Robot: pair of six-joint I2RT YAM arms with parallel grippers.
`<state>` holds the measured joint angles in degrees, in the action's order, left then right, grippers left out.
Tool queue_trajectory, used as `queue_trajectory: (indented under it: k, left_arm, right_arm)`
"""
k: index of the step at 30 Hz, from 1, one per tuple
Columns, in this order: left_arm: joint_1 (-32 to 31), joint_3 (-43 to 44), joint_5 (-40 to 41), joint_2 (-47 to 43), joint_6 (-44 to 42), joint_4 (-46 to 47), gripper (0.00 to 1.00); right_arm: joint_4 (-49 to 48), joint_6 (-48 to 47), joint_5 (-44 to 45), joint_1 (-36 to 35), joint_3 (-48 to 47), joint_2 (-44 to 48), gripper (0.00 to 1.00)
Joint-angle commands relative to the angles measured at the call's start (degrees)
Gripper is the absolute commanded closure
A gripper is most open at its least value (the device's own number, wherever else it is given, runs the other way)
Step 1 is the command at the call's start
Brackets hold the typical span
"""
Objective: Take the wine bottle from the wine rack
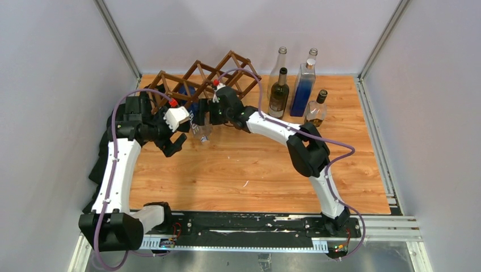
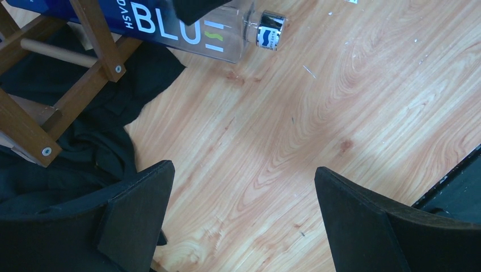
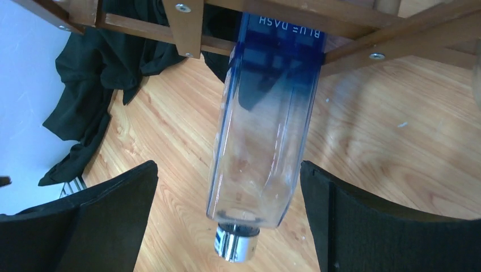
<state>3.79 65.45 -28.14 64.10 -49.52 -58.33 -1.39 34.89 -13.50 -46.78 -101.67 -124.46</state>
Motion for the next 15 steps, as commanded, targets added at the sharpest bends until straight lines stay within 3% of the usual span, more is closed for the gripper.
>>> queue_trajectory:
  k: [1,7,15]
  left_arm:
    - [0.4,-0.3,-2.4,-0.7,0.1,0.1,0.0]
    - [0.4,0.6,-3.9,-1.3,1.6,0.1,0.0]
    - [0.4,0.4,-4.4,-2.2,1.3,0.1,0.0]
  right_arm:
    - [-0.2,2.6,1.1,-0.9,-4.1,-5.1,0.01]
    - [0.9,3.4,2.5,-0.9,-7.9,-10.2,0.01]
    - [-4.5,5.6,-0.2,-1.2,-8.8,-13.5,0.01]
